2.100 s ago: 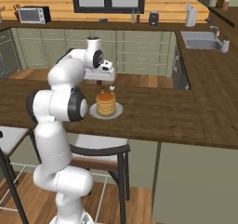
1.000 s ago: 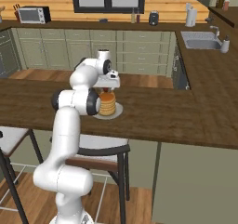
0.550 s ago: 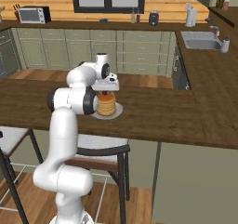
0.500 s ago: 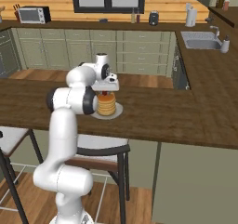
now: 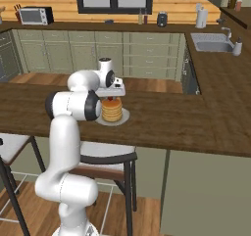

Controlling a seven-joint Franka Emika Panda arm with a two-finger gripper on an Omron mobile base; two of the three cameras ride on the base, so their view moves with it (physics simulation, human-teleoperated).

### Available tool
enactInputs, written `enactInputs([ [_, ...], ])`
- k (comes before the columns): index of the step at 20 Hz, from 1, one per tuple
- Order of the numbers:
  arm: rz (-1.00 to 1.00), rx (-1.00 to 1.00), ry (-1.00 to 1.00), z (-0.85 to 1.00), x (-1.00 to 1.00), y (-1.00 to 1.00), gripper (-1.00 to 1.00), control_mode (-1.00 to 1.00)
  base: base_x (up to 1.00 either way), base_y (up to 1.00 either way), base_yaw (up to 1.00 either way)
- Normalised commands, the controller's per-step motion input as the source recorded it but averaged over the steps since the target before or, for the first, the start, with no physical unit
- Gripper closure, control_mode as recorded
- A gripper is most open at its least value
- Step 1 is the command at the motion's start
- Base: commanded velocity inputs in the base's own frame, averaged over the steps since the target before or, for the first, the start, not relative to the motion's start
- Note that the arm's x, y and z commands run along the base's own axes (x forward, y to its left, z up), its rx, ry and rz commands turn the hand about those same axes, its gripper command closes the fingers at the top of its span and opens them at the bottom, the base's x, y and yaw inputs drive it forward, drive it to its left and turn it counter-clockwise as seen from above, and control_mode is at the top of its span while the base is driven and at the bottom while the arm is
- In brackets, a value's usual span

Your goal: Take the strawberry from the fridge and place it on top of the pancake, located on the dining counter.

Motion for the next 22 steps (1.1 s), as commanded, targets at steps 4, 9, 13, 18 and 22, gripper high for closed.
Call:
enactInputs([
  [4, 0.0, 0.0, 0.01, 0.0, -0.01, 0.0, 1.0, -1.0, 0.0, 0.0, 0.0],
  [9, 0.0, 0.0, 0.05, 0.0, -0.02, 0.0, 1.0, -1.0, 0.0, 0.0, 0.0],
  [13, 0.0, 0.0, 0.06, 0.0, -0.09, 0.0, 1.0, -1.0, 0.0, 0.0, 0.0],
  [18, 0.0, 0.0, 0.02, 0.0, 0.0, 0.0, 1.0, -1.0, 0.0, 0.0, 0.0],
  [22, 0.0, 0.0, 0.0, -0.02, 0.0, 0.0, -1.0, -1.0, 0.0, 0.0, 0.0],
])
